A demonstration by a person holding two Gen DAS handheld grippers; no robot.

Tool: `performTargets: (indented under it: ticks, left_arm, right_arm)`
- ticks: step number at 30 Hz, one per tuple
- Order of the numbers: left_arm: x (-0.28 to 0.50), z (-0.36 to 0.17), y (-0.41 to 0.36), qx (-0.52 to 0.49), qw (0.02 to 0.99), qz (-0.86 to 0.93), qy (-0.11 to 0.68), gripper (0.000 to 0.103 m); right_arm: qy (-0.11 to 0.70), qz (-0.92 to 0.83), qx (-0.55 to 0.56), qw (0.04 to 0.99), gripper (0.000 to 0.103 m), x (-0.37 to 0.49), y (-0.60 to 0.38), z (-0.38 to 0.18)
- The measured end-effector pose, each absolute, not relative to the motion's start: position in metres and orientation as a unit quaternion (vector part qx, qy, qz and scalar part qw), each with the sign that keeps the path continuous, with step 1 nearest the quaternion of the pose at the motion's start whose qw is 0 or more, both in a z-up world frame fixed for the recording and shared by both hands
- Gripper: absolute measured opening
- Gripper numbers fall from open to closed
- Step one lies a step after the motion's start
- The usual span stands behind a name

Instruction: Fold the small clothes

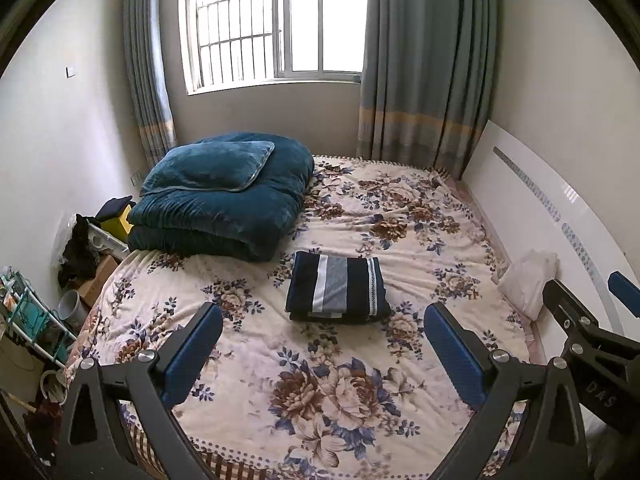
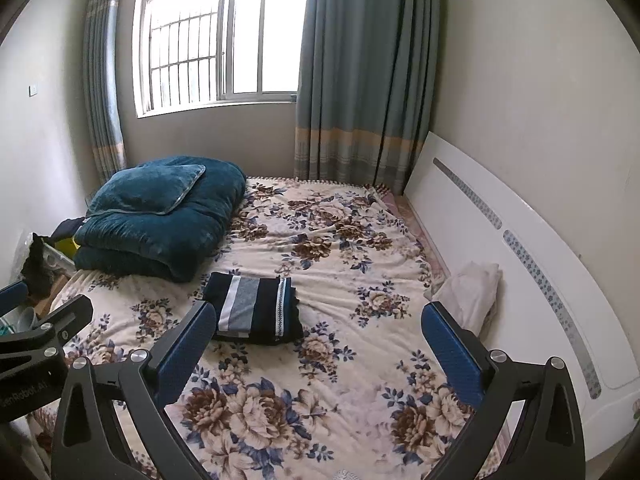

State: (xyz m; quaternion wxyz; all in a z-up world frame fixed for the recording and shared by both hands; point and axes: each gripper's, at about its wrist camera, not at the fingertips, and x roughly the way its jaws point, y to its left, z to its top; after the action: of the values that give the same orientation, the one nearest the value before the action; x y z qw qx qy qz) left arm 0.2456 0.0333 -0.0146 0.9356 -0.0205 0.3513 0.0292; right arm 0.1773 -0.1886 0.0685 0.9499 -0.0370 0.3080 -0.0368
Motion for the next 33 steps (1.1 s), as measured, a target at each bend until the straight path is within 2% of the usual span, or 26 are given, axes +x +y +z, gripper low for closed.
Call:
performTargets:
  ticks: [33]
  left_arm:
    - [0.229, 0.000, 0.048, -0.030, 0.941, 0.063, 0.332, 0.103]
  right_arm:
    - [0.308, -0.008, -0.028, 0.951, 0.103, 0.181, -0.186, 0.082]
